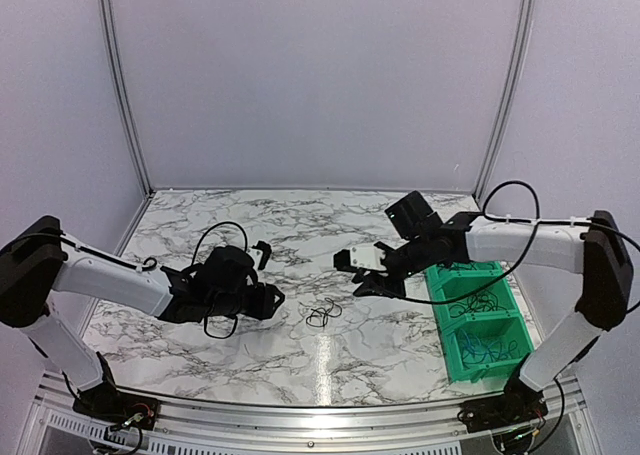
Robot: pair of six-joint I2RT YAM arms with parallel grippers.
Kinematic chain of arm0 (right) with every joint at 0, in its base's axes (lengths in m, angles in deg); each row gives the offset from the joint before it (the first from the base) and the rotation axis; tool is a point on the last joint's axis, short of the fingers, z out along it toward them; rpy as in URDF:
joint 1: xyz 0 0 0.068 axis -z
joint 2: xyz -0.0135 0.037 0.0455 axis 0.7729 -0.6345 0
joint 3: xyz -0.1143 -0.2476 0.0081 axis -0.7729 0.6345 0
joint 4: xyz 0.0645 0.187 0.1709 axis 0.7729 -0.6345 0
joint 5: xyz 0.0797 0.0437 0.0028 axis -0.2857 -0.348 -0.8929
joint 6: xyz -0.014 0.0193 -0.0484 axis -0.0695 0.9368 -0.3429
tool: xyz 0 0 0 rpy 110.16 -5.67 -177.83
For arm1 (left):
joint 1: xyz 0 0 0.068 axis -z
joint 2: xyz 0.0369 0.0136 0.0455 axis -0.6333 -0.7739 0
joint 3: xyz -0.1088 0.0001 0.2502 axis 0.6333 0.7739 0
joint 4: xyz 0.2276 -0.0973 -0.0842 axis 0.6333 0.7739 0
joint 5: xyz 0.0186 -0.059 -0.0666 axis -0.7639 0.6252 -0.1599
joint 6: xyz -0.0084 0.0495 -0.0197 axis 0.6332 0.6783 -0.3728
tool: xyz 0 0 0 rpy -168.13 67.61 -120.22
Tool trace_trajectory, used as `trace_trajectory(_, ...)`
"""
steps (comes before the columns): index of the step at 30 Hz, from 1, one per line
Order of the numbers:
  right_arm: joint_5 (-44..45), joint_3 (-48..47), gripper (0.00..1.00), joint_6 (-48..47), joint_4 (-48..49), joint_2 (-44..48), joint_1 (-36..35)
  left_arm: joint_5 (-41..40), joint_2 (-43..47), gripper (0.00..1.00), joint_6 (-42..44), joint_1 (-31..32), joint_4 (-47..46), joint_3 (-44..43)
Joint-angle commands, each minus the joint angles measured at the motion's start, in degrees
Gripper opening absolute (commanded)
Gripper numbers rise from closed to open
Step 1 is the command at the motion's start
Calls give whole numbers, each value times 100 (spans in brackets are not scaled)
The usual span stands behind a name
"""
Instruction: Untangle the cables
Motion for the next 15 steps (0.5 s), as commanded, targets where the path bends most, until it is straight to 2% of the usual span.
trace_trajectory(1, 867, -418, 33, -468, 650, -650, -590, -580, -15, 50, -292, -15, 1222, -384)
trace_trajectory(3, 989, -487, 36, -628, 759, -836, -775, -789, -137, 50, -610, -34, 1682, -548)
trace_trajectory(5, 1066, -549, 38, -760, 826, -986, -861, -627, -220, 50, -738, -35, 1824, -568)
trace_trajectory(9, 1283, -615, 42, -1032, 951, -1282, -1046, -494, -267, 50, -956, -41, 1792, -493)
trace_trajectory(15, 1453, -854, 41, -1145, 901, -1786, -1085, -263, -277, 50, -864, -41, 1594, -423)
